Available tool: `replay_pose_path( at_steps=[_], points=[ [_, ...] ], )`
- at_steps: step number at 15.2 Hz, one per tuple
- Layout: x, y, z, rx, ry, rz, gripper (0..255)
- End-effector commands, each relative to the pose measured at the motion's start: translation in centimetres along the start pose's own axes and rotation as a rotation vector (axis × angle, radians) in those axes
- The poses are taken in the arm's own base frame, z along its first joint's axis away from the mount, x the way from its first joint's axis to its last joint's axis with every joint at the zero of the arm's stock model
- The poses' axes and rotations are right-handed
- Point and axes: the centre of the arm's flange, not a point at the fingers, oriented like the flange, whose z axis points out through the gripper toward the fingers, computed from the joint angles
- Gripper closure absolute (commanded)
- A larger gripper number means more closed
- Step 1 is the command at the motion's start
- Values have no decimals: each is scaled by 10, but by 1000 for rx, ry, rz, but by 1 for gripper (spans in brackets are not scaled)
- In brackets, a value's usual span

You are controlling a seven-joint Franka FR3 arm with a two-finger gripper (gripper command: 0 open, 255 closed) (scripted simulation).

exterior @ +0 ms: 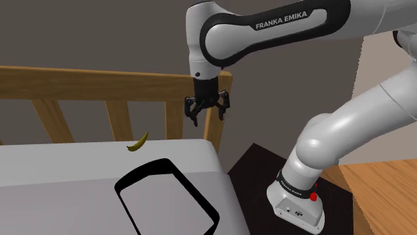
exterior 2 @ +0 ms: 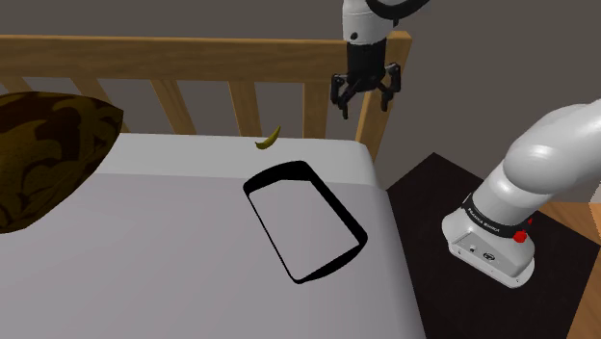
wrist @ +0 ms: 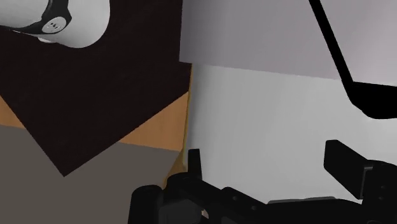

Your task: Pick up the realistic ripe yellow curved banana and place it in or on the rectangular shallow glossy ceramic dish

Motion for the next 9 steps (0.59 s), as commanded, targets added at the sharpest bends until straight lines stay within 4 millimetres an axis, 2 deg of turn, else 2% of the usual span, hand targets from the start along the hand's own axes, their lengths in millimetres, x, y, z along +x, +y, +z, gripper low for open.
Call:
replay_pose_path(
  at_steps=[1, 9],
  points=[
    [5, -24, 8, 9, 5, 66, 0],
    [33, -117, 34, 35, 27, 309, 0]
  ],
)
